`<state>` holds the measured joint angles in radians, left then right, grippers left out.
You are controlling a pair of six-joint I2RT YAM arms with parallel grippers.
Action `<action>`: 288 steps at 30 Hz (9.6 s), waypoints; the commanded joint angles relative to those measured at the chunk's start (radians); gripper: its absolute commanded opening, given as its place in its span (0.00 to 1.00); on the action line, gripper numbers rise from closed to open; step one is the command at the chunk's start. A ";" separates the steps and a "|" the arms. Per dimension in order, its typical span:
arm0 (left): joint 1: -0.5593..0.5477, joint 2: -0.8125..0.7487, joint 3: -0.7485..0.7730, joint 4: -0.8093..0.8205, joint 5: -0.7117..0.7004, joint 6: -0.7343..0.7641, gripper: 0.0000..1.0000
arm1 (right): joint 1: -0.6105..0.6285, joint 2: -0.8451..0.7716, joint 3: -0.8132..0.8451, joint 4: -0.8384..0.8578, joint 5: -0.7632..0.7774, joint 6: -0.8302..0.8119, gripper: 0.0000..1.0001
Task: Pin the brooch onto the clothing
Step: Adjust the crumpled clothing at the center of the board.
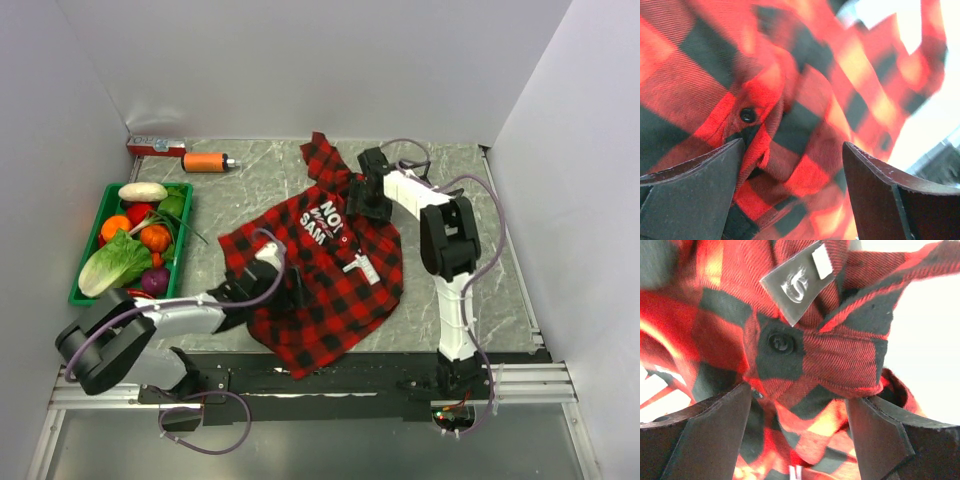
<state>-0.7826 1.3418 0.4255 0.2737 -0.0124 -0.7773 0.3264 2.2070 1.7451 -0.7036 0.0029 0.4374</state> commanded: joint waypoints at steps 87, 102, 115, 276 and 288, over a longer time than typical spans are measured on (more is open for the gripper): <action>0.170 0.038 0.687 -0.577 0.284 0.249 0.96 | 0.076 -0.689 -0.293 0.173 -0.040 -0.108 0.87; 0.160 0.577 1.098 -0.715 0.229 0.363 0.97 | 0.023 -1.046 -1.022 0.256 0.028 0.024 0.85; 0.098 0.691 1.127 -0.734 0.022 0.452 0.96 | 0.025 -1.170 -1.170 0.173 0.112 0.086 0.84; 0.465 -0.676 -0.047 -0.662 -0.175 -0.201 0.01 | -0.105 -1.236 -0.851 0.064 0.181 -0.068 0.00; 0.482 -0.802 0.007 -0.758 -0.219 -0.201 0.01 | -0.432 -1.196 -0.842 0.044 0.240 -0.123 0.00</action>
<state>-0.3065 0.5591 0.3813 -0.4557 -0.1951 -0.9668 -0.0227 0.9977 0.8680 -0.6590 0.2054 0.3527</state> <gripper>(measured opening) 0.024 0.066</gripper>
